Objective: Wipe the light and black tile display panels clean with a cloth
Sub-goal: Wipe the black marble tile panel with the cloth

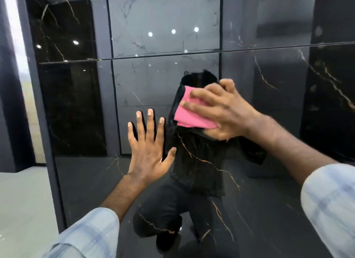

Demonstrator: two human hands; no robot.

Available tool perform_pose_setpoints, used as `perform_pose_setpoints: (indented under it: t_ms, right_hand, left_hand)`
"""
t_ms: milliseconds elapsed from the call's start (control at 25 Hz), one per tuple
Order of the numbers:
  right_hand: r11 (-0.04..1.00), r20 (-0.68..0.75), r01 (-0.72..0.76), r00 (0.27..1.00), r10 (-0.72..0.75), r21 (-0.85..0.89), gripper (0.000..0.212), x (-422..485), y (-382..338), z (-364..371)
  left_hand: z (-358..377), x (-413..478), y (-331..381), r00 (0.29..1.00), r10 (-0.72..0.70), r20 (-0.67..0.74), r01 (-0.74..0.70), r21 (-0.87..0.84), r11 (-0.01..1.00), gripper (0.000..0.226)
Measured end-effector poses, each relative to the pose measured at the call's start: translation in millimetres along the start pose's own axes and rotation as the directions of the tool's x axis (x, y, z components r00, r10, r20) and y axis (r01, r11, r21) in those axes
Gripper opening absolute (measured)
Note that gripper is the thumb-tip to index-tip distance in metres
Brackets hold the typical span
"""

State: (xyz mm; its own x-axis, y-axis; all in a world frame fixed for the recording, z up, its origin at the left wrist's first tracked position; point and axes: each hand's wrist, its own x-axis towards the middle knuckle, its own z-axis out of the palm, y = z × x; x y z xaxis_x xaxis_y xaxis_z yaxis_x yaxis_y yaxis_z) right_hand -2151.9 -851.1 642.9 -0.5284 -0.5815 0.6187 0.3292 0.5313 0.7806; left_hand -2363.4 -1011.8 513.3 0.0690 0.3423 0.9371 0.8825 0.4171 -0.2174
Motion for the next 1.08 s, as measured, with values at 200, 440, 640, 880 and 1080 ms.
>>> perform_pose_setpoints:
  t_ms: [200, 440, 640, 880, 1080]
  right_hand:
    - [0.721, -0.129, -0.693, 0.716, 0.686, -0.007, 0.071, 5.1, 54.5, -28.9]
    - [0.974, 0.020, -0.225, 0.974, 0.225, 0.005, 0.058, -17.5, -27.5, -13.9]
    - [0.713, -0.096, -0.701, 0.709, 0.699, 0.013, 0.068, -18.2, 12.6, -31.5]
    - [0.936, 0.084, -0.351, 0.932, 0.352, -0.033, 0.065, -52.3, -99.6, -7.1]
    - [0.810, -0.006, -0.587, 0.810, 0.587, 0.004, 0.064, -44.3, -59.9, -16.5]
  left_hand:
    - [7.2, -4.5, -1.5, 0.999, 0.018, -0.044, -0.019, -0.028, 0.999, 0.085]
    - [7.9, -5.5, -2.5, 0.998, 0.004, -0.067, -0.008, -0.054, 0.999, 0.083]
    - [11.2, -7.1, -1.8, 0.998, 0.017, -0.059, -0.020, -0.045, 0.999, 0.081]
    - [10.6, -7.9, -3.7, 0.997, 0.035, -0.070, -0.037, -0.033, 0.999, 0.082]
    - [-0.2, -15.6, -7.2, 0.995, 0.085, -0.044, -0.091, -0.159, 0.983, 0.076]
